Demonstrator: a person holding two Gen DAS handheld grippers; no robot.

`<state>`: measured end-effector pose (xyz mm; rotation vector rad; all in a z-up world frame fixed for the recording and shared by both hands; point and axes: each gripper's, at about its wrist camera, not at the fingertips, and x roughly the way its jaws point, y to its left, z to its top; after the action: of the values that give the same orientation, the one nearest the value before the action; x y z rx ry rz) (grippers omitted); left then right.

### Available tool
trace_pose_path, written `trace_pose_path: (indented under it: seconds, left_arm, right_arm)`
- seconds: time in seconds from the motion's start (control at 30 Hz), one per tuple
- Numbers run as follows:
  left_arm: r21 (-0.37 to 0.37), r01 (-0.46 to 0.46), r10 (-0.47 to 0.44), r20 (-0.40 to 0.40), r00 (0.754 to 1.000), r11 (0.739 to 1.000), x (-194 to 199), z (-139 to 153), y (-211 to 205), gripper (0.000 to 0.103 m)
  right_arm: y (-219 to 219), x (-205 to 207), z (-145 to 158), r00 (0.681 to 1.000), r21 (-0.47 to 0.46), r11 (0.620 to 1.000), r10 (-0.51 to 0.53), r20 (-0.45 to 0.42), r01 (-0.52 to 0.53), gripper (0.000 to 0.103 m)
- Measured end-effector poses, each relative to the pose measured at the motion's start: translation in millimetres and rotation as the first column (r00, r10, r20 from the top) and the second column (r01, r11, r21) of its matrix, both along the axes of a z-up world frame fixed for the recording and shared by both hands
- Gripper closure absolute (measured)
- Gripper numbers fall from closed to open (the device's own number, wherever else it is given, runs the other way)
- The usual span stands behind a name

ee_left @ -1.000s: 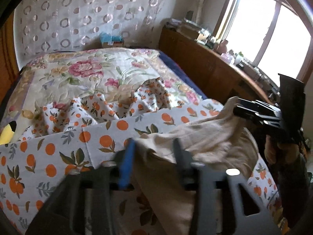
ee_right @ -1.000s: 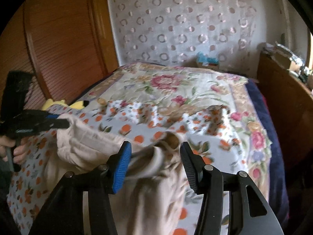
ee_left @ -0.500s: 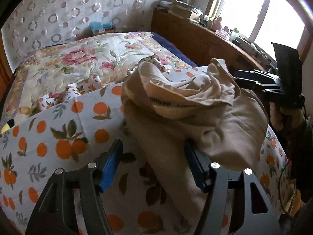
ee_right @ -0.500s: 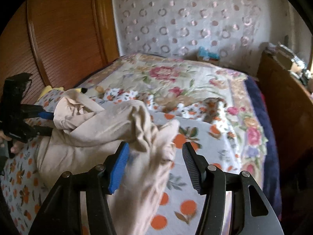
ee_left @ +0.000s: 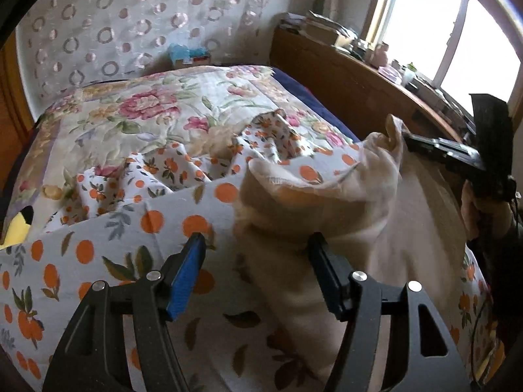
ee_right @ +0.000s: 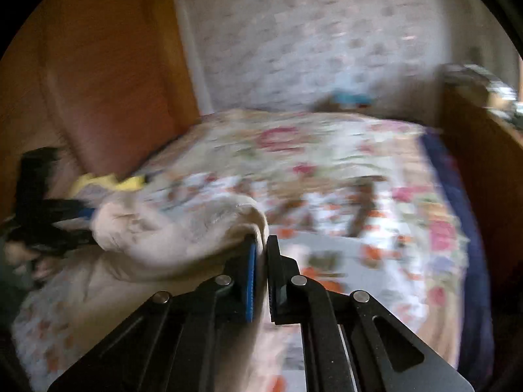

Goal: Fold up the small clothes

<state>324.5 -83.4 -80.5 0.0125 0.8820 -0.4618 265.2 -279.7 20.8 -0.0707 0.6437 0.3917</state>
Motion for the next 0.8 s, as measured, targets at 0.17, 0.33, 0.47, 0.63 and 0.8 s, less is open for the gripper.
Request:
trace_pose_path:
  seconds: [0.17,0.33,0.47,0.63,0.8]
  left_arm:
    - [0.000,-0.035,0.035,0.015,0.999,0.999,4,1,6,0.037]
    - [-0.011,-0.030,0.030,-0.004,1.000,0.999,2,-1,7,0.037]
    - [-0.013,-0.012,0.011,-0.029,1.000,1.000,-8,-7,4,0.037]
    - [-0.003,0.016,-0.016,-0.037,0.999,1.000,-20,-13,-4,0.037]
    - [0.000,0.017,-0.017,-0.043,0.999,1.000,-21,-15,-7,0.037]
  right_arm:
    - [-10,3,-13,0.986,-0.093,0.983,-0.164,-0.036,0.160,0.097]
    - [-12,-4,-6,0.986,-0.081,0.984,-0.161,-0.050,0.157,0.070]
    - [-12,-30,3,0.991,-0.047,0.992,-0.123,-0.045,0.121,0.055]
    - [-22,-55,-6,0.993,-0.027,0.997,-0.079,-0.088,0.077,0.054]
    - [-27,-61,-8,0.988,-0.010,0.996,-0.086,-0.131,0.086,0.041]
